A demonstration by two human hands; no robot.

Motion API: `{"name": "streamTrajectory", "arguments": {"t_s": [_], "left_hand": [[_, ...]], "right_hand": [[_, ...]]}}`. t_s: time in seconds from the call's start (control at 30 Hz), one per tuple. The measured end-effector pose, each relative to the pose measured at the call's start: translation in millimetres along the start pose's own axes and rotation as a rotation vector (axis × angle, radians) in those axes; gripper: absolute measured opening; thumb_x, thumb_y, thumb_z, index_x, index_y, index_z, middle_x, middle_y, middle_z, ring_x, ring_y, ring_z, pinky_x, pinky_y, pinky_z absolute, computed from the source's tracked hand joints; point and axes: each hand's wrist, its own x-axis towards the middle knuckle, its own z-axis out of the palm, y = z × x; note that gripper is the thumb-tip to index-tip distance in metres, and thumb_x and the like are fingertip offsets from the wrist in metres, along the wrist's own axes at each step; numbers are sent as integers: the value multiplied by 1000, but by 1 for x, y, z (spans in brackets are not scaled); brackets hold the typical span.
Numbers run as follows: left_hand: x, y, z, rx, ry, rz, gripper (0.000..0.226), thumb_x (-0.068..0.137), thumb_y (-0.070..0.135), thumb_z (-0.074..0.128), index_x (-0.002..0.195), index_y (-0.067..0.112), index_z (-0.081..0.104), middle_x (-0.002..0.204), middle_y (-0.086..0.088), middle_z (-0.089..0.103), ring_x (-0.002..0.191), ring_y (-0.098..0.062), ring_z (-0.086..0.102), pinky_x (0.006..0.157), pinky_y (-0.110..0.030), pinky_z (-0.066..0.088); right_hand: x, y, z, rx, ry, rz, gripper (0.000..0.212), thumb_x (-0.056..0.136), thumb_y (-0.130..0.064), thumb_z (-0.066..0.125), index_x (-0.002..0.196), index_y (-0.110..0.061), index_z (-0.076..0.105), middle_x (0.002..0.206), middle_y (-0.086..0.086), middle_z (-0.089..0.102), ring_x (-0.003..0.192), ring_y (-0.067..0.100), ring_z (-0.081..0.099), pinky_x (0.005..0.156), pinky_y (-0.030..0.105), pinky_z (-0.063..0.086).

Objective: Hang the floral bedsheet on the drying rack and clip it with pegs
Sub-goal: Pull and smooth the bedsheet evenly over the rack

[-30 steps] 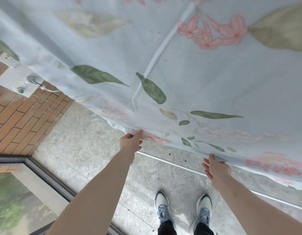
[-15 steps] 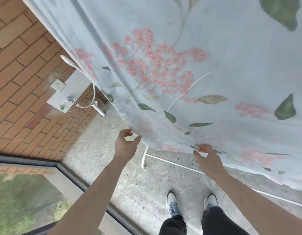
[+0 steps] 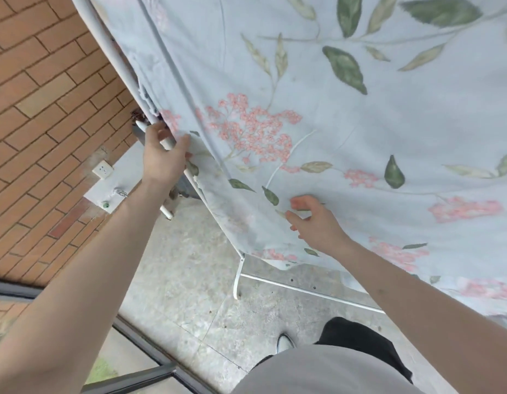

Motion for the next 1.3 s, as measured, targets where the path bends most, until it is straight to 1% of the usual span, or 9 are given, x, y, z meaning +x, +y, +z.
{"name": "streamTrajectory", "arguments": {"t_s": [0.1,0.33,0.47,0.6,0.77,0.9,1.0,1.13,1.3], "left_hand": [[1,12,-8,4,-41,71,31,95,40,66,118,20,60,101,5,66,62,-11,65,57,-28,49],[17,32,-56,-141,50,151,31,89,43,73,68,23,64,66,1,51,63,-20,46,64,-35,40],[14,46,-67,-334,135,112,27,95,36,67,71,27,61,70,5,55,66,-13,50,64,-27,42],[7,61,-61,-467,-33,-69,24,96,25,59,72,21,54,69,4,57,59,-13,55,60,-25,43],[-3,101,-71,-470,-209,-9,20,88,36,66,80,18,61,72,1,55,71,-22,56,72,-33,43],[1,130,-80,-383,-67,44,20,94,43,69,97,23,68,78,13,70,65,-8,61,63,-21,45],[1,143,-86,-376,30,100,16,94,41,68,84,29,66,81,19,65,74,-7,57,75,-23,43],[2,150,-87,-414,76,113,53,102,29,61,49,32,61,55,22,51,57,0,48,62,-20,37],[15,152,-92,-356,93,86,42,99,38,61,63,25,44,59,17,46,58,-7,43,62,-26,32]], "right_hand": [[-5,-15,-6,7,-23,-46,34,98,-34,68,129,-26,60,126,-12,62,93,18,72,75,29,58],[-16,-26,-14,20,7,-86,33,98,-32,68,129,-25,60,125,-10,63,86,18,74,71,26,57],[-22,-32,-18,25,1,-95,33,98,-33,67,130,-25,60,125,-10,63,74,7,74,75,37,62],[-24,-41,-20,1,-10,-128,31,98,-34,67,128,-27,60,126,-11,63,76,7,74,78,33,61],[-26,-55,-18,-3,-21,-172,35,98,-39,66,130,-27,59,128,-14,61,72,5,74,78,37,61],[-27,-64,-19,-18,-4,-202,34,97,-38,67,129,-27,60,128,-12,62,73,7,74,81,41,62],[-29,-67,-21,-37,9,-217,34,96,-38,67,128,-29,60,127,-14,62,81,14,74,85,44,60],[-31,-69,-26,-18,12,-207,31,97,-34,67,127,-29,60,129,-12,61,79,11,75,79,39,62],[-32,-69,-30,-13,46,-221,30,97,-32,68,126,-29,60,127,-11,62,73,10,75,75,37,62]]}}
